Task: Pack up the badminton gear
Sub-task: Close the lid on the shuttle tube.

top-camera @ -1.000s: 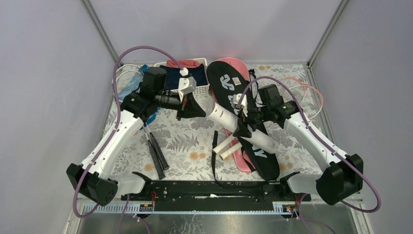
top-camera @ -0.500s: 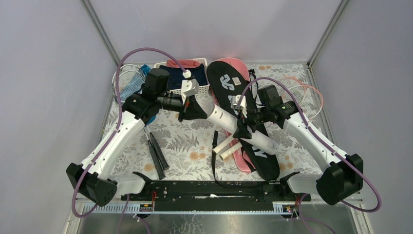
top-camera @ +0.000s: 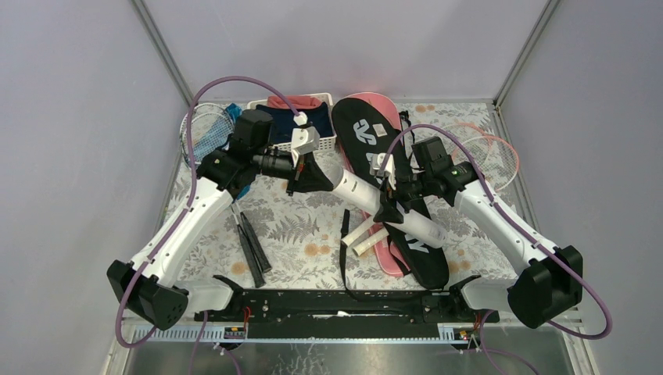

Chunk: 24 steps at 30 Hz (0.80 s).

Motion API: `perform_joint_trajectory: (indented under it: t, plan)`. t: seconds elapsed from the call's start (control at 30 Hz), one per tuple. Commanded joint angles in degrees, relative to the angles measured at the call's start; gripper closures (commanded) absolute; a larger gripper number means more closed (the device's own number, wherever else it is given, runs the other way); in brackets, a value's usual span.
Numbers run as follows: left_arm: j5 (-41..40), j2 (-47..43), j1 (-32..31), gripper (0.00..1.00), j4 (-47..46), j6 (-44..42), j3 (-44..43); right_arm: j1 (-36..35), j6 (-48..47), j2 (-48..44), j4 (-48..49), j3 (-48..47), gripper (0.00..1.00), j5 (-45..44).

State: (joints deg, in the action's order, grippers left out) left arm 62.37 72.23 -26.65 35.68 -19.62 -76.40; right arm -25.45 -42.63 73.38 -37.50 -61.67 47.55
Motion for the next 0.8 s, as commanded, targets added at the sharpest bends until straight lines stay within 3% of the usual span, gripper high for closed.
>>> perform_joint_trajectory:
  t: [0.0,0.77]
  plan:
    - [1.4,1.0,-0.5,1.0,-1.4,-0.2,0.0,-0.7,-1.1,-0.2,0.3,-0.8,0.57,2.6]
    - [10.4,-0.3,-0.3,1.0,-6.0,2.2,6.5,-0.7,1.2,-2.5,4.4,1.7,0.6,6.1]
